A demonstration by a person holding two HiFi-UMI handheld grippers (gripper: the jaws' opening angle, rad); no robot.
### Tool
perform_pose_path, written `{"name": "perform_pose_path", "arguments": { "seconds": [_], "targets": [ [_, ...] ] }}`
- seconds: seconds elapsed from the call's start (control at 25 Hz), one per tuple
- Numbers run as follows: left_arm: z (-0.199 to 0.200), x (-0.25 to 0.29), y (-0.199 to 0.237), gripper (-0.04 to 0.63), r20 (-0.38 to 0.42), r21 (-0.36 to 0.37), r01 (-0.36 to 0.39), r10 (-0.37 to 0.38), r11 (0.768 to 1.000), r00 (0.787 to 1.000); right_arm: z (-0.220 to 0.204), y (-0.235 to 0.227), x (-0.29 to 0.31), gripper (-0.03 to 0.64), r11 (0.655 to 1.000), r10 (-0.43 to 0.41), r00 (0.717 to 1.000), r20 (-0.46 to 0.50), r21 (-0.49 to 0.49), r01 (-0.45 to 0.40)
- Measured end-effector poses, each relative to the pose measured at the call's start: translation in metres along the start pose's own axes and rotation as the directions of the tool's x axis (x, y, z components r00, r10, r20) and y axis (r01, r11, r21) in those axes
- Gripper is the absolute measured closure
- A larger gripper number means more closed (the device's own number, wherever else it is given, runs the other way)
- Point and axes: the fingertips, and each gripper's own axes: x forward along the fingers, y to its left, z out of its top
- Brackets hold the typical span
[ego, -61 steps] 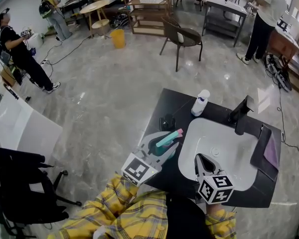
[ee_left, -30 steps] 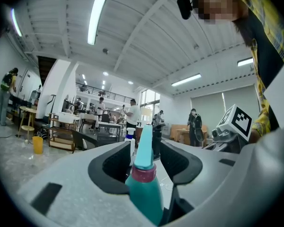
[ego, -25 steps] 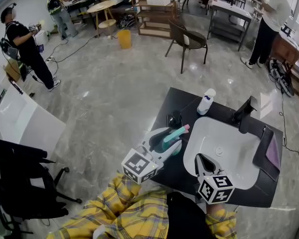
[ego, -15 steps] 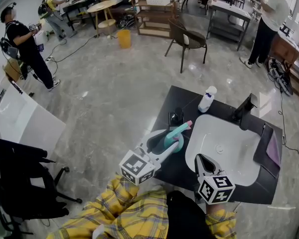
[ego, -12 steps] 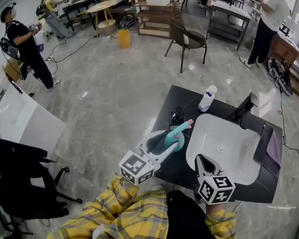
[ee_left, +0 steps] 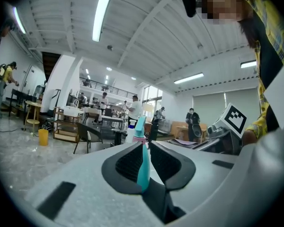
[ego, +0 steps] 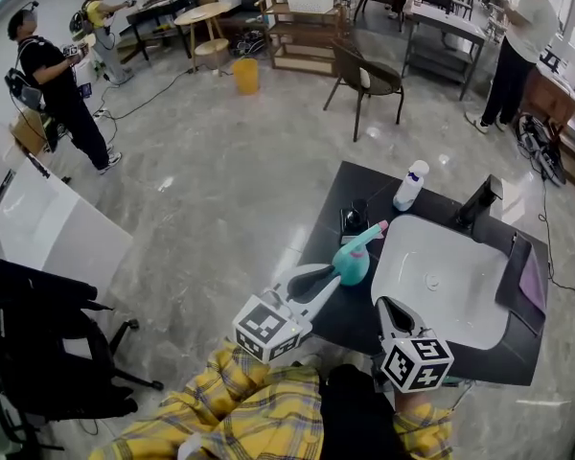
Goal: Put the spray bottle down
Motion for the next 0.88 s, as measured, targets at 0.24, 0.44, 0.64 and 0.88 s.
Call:
{"name": "perform_pose_path", "arguments": {
  "seconds": [0.24,0.44,0.64,0.88],
  "targets": [
    [-0.012,-0.011,-0.017,0.571,-0.029,0.021,0.064,-0.063,0.998,0.998,-0.010,0.019,0.001,0.609,1.000,0.000,1.000,0.011,-0.006,0.000],
    [-0.019,-0.019,-0.024,0.571,-0.039,0.008,0.104,-0.104,0.995,0.994,-0.020,0.028,-0.005,0.609,0.999,-0.042,0.998,0.042,0.004,0.042],
    [-0.026,-0.025,-0.035,0.571,-0.069,0.019,0.157,-0.155,0.987,0.986,-0.032,0.032,-0.008,0.609,0.996,-0.087,0.995,0.056,0.031,0.085],
    [-0.035,-0.032,-0.037,0.571,-0.118,0.084,0.170,-0.160,0.982,0.980,-0.038,0.038,-0.007,0.609,0.996,-0.087,0.995,0.056,0.025,0.085]
  ]
}}
